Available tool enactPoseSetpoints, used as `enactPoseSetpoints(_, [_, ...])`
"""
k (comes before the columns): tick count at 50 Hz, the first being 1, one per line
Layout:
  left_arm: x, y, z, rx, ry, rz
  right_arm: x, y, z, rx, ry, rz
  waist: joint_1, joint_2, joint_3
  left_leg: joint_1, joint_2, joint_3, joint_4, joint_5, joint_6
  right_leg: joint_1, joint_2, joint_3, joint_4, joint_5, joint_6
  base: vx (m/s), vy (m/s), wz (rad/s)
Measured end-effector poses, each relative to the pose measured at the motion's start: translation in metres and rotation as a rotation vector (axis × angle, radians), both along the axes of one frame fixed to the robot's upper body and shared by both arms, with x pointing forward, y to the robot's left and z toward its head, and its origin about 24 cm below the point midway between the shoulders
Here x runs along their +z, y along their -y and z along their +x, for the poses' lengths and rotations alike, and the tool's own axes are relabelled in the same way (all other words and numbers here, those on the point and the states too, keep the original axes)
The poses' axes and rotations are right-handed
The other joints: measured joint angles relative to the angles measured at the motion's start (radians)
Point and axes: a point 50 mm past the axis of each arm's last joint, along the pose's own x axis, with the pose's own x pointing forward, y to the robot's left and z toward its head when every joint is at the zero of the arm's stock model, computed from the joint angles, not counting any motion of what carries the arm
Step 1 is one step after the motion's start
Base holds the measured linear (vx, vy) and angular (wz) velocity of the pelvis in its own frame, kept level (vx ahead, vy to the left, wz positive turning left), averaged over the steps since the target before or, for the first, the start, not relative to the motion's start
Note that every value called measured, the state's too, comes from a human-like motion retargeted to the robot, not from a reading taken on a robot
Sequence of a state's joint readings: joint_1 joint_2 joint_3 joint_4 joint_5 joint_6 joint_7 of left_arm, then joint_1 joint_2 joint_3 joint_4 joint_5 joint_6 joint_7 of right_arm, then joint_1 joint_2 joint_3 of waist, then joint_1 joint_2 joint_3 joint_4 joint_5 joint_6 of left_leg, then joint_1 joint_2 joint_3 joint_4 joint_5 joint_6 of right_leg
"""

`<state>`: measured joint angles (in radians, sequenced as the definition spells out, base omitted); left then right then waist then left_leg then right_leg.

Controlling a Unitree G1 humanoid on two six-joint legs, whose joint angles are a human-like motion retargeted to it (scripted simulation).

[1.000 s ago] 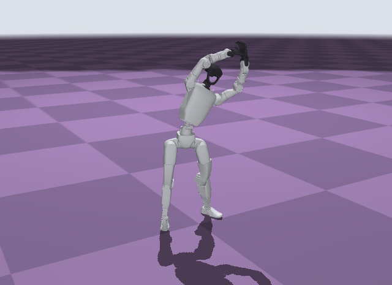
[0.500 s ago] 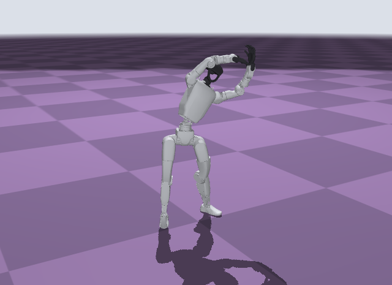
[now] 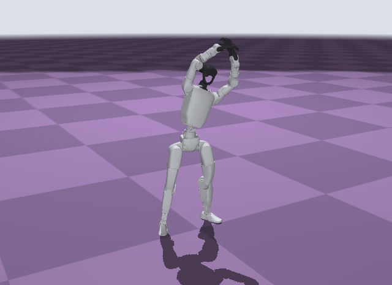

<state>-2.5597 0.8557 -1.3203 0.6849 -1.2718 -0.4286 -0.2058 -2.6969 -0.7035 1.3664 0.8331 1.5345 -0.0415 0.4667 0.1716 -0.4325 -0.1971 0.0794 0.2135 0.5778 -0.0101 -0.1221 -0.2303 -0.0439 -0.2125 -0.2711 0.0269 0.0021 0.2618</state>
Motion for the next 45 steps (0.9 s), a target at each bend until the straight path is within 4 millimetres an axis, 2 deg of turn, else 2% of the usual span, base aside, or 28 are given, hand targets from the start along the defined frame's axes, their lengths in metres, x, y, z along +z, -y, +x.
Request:
enactPoseSetpoints(15, [-0.004, 0.034, -0.01, 0.032, 0.003, 0.139, 0.004, 0.038, 0.01, 0.085, -0.084, 0.127, -0.066, 0.251, 0.012, 0.002, -0.015, -0.018, -0.014, 0.025, -0.027, 0.016, -0.015, -0.02, -0.007, 0.003, 0.0, 0.0, 0.0, 0.0])
enactPoseSetpoints(25, [-0.003, 0.045, -0.018, 0.032, -0.001, 0.188, 0.005, 0.05, 0.01, 0.07, -0.054, 0.174, -0.101, 0.416, 0.045, 0.014, -0.011, -0.011, -0.004, 0.025, -0.029, 0.026, -0.014, -0.01, -0.002, -0.005, 0.0, 0.0, 0.0, 0.0])
enactPoseSetpoints(36, [0.003, 0.057, -0.042, 0.107, 0.071, 0.225, 0.012, 0.055, 0.0, 0.142, -0.011, 0.268, -0.137, 0.576, 0.091, 0.035, 0.02, 0.025, 0.002, 0.029, -0.023, 0.017, 0.02, 0.024, 0.007, -0.014, 0.0, 0.0, -0.07, -0.16])
enactPoseSetpoints(45, [-0.003, 0.075, -0.046, 0.181, 0.089, 0.306, 0.008, 0.071, 0.011, 0.215, -0.057, 0.34, -0.17, 0.672, 0.097, 0.046, 0.053, 0.045, 0.004, 0.039, -0.014, 0.009, 0.056, 0.04, 0.016, -0.024, 0.0, 0.02, -0.09, -0.12])
